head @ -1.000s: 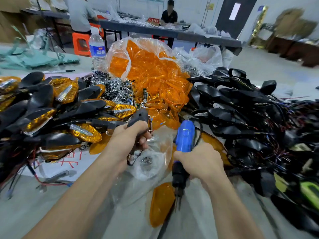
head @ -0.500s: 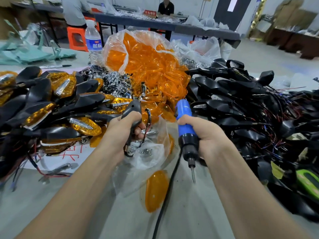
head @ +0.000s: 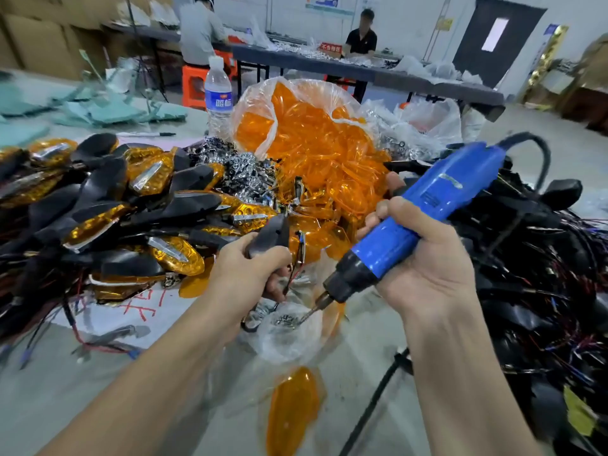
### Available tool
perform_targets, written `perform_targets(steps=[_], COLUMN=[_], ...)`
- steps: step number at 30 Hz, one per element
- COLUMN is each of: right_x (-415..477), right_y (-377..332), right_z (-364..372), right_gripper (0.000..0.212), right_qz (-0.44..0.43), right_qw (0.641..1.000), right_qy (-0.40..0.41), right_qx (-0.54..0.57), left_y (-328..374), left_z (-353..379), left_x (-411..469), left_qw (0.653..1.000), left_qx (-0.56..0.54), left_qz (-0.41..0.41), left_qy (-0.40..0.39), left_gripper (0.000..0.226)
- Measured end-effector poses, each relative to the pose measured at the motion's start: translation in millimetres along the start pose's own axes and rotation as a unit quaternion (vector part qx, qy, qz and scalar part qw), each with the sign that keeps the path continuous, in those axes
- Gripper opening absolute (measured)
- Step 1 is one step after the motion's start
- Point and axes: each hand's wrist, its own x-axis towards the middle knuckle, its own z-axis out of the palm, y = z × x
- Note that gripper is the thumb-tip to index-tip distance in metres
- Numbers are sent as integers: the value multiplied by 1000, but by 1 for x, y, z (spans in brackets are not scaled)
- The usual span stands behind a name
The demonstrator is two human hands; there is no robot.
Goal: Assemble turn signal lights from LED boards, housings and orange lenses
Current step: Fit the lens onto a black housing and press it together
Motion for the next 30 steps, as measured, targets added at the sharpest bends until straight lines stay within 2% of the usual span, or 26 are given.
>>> perform_targets(steps=[3, 5, 8, 12, 16, 20, 30], right_x=[8, 13, 15, 12, 13, 18, 17], right_y=[-3, -2, 8, 22, 27, 24, 31], right_z=[-4, -7, -16, -33, -43, -52, -57], right_gripper=[49, 38, 26, 27, 30, 30, 31], right_qz=[-12, -21, -61, -101, -133, -127, -121], right_qw=[996, 994, 994, 989, 985, 980, 982], right_qy=[-52, -33, 27, 44, 47, 57, 23], right_qx=[78, 99, 86, 99, 101, 139, 144], left_y=[-2, -2, 2, -2, -2, -3, -7], left_z=[-1, -1, 0, 0, 0, 3, 5], left_x=[2, 2, -3, -3, -2, -5, -9], left_qw=[999, 996, 978, 945, 924, 907, 895], left_qx=[33, 83, 200, 311, 358, 389, 419], left_qz=[0, 10, 31, 64, 69, 65, 97], left_qy=[9, 13, 48, 75, 112, 149, 122], left_gripper=[8, 12, 29, 31, 30, 35, 25])
